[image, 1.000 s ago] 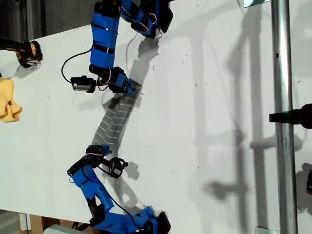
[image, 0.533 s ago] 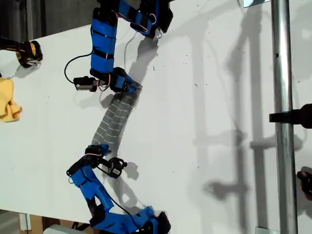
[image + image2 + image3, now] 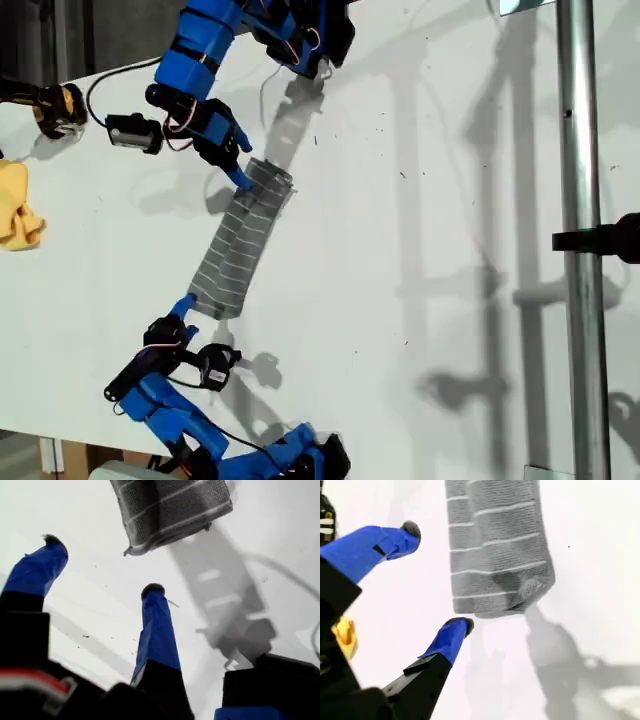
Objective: Grasp corners of a towel and fold twice.
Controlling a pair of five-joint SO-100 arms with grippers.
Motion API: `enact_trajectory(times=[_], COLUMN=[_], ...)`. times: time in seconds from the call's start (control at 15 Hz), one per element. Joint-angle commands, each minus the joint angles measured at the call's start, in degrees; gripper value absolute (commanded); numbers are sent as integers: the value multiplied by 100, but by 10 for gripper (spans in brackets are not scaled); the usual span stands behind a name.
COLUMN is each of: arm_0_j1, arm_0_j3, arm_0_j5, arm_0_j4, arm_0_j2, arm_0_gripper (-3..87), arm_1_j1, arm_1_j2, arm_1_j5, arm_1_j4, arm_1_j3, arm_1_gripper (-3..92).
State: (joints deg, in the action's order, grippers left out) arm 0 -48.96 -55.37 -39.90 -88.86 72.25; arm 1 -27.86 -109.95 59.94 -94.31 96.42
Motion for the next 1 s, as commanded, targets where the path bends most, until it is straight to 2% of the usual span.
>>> enact_trajectory(times=[0.0, 0.2, 0.27, 0.33, 0.6, 0.73, 0.93], arm_0_j1=[246, 624, 791, 967, 1846, 2224, 2479], arm_0_j3=[-501, -2654, -3542, -4500, -7708, -8578, -9879], arm_0_j5=[-237, -519, -650, -747, -1248, -1450, -1749], arm_0_j4=[0, 791, 1125, 1538, 2892, 3296, 3656], arm_0_j2=[1380, 3489, 4280, 5133, 7857, 8473, 9756], arm_0_gripper=[274, 267, 233, 151, -4, -14, -14], arm_1_j1=[-88, 114, 316, 589, 1617, 2004, 2127], arm_1_j2=[-1090, -2505, -3032, -3647, -6021, -6768, -6513], arm_1_j5=[158, 773, 1116, 1512, 2602, 2953, 3076], arm_1_j4=[-220, -264, -255, -202, 378, 510, 624], arm_1_j3=[53, 1274, 1679, 2171, 4254, 4992, 5054], arm_1_gripper=[326, 318, 311, 302, 295, 282, 280])
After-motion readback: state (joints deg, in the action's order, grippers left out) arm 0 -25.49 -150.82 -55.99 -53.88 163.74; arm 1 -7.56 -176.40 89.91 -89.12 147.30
